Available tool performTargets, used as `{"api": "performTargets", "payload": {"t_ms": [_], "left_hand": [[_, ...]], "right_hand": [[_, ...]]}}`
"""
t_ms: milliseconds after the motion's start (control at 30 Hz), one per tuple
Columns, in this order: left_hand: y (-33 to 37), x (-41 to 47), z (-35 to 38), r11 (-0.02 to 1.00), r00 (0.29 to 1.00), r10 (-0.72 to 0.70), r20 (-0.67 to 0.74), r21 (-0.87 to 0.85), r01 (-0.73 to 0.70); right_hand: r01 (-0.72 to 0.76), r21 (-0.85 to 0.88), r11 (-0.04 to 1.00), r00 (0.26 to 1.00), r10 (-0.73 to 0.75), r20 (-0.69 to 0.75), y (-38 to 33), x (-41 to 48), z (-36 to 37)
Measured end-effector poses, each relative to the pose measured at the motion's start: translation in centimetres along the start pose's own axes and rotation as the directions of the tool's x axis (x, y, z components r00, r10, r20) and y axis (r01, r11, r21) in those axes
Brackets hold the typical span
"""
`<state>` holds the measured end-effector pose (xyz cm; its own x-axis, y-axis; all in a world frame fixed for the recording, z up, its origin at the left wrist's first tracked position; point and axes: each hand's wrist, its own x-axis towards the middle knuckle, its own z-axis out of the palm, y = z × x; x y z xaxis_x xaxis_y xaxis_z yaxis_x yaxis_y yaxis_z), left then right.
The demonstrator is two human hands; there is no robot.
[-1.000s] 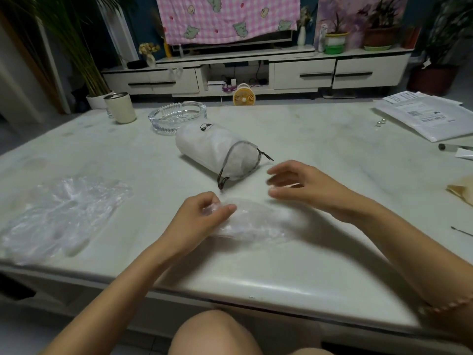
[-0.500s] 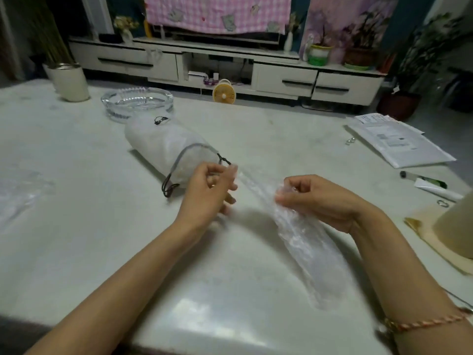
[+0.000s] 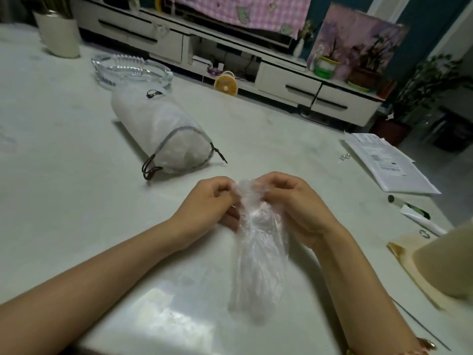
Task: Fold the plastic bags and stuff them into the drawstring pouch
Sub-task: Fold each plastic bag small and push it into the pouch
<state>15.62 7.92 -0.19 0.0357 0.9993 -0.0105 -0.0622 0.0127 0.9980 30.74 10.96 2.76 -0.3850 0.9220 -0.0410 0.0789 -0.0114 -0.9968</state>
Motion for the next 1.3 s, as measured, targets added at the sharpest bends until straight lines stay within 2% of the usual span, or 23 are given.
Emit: {"api": "performTargets", "payload": {"t_ms": [67, 133, 200, 267, 400, 433, 467, 500, 567, 600, 633, 667, 700, 767, 800, 833, 933, 1000, 1100, 1233, 1300], "left_hand": [[0.1, 0.2, -0.5, 0.984, 0.996, -0.084, 0.020, -0.157, 0.086], [0.2, 0.2, -1.1, 0.924, 0.972, -0.180, 0.153, -0.314, 0.220], [0.3, -0.4, -1.5, 0.913, 0.934, -0.201, 0.296, -0.288, 0.289], [0.3, -0.9, -1.3, 0.926, 0.918, -0.196, 0.344, -0.244, 0.289], [0.6, -1.1, -1.7, 0.948, 0.971, -0.171, 0.169, -0.240, 0.208], [0.7, -0.9, -1.9, 0.949, 0.976, -0.165, 0.140, -0.245, 0.196], [0.8, -0.9, -2.1, 0.945, 0.979, -0.172, 0.113, -0.261, 0.196], [0.7, -0.8, -2.4, 0.939, 0.981, -0.172, 0.090, -0.286, 0.191], [0.7, -0.7, -2.6, 0.930, 0.985, -0.158, 0.065, -0.325, 0.170], [0.9, -0.8, -2.7, 0.925, 0.987, -0.146, 0.060, -0.347, 0.158], [0.9, -0.7, -2.9, 0.918, 0.989, -0.135, 0.052, -0.370, 0.145], [0.9, -0.7, -3.0, 0.911, 0.990, -0.136, 0.037, -0.387, 0.140], [0.9, -0.6, -3.2, 0.918, 0.990, -0.139, 0.003, -0.375, 0.130], [0.7, -0.4, -3.7, 0.947, 0.984, -0.160, -0.072, -0.294, 0.133], [0.6, -0.3, -3.7, 0.957, 0.982, -0.164, -0.098, -0.256, 0.134], [0.6, -0.3, -3.8, 0.965, 0.980, -0.158, -0.120, -0.231, 0.127], [0.5, -0.4, -3.7, 0.984, 0.978, -0.104, -0.182, -0.165, 0.074], [0.4, -0.5, -3.6, 0.985, 0.984, -0.073, -0.164, -0.169, 0.045], [0.4, -0.7, -3.4, 0.987, 0.996, -0.056, -0.076, -0.154, 0.043], [0.6, -0.9, -3.2, 0.990, 0.990, -0.051, 0.128, -0.123, 0.067], [0.6, -1.1, -3.1, 0.998, 0.989, -0.041, 0.141, -0.038, 0.046]], "right_hand": [[0.031, -0.013, 0.999, 1.000, -0.031, -0.003, -0.1, -0.1, 0.2], [0.104, -0.081, 0.991, 0.995, -0.104, 0.010, 0.0, -0.1, 0.7], [0.190, -0.139, 0.972, 0.981, -0.193, -0.007, 0.2, -0.1, 1.3], [0.232, -0.144, 0.962, 0.970, -0.240, -0.042, 0.5, 0.1, 1.6], [0.192, -0.121, 0.974, 0.978, -0.201, -0.062, 0.1, -0.1, 1.5], [0.209, -0.148, 0.967, 0.973, -0.221, -0.071, -0.1, -0.4, 1.1], [0.257, -0.248, 0.934, 0.957, -0.282, -0.069, -0.3, -0.7, 0.8], [0.310, -0.422, 0.852, 0.933, -0.358, -0.037, -0.5, -1.1, 0.7], [0.382, -0.767, 0.516, 0.881, -0.454, 0.134, -0.3, -1.9, 1.4], [0.412, -0.846, 0.337, 0.854, -0.467, 0.230, 0.2, -2.2, 2.2], [0.443, -0.869, 0.219, 0.826, -0.477, 0.301, 0.6, -2.4, 3.0], [0.490, -0.858, 0.153, 0.789, -0.495, 0.362, 0.9, -2.3, 3.8], [0.551, -0.824, 0.132, 0.749, -0.514, 0.418, 1.3, -2.0, 4.4], [0.663, -0.724, 0.192, 0.682, -0.554, 0.477, 1.8, -1.7, 5.0], [0.683, -0.679, 0.270, 0.686, -0.559, 0.467, 1.9, -1.7, 5.0], [0.661, -0.647, 0.380, 0.728, -0.534, 0.430, 1.8, -1.8, 5.1], [0.452, -0.523, 0.723, 0.892, -0.355, 0.281, 0.9, -2.2, 5.2], [0.328, -0.381, 0.864, 0.941, -0.262, 0.214, 0.5, -2.1, 5.0], [0.163, -0.313, 0.936, 0.986, -0.142, 0.090, 0.6, -1.6, 4.5], [0.077, -0.350, 0.933, 0.995, -0.092, -0.025, 0.9, -1.2, 4.0], [0.060, -0.341, 0.938, 0.995, -0.082, -0.050, 0.9, -1.1, 3.9]]}}
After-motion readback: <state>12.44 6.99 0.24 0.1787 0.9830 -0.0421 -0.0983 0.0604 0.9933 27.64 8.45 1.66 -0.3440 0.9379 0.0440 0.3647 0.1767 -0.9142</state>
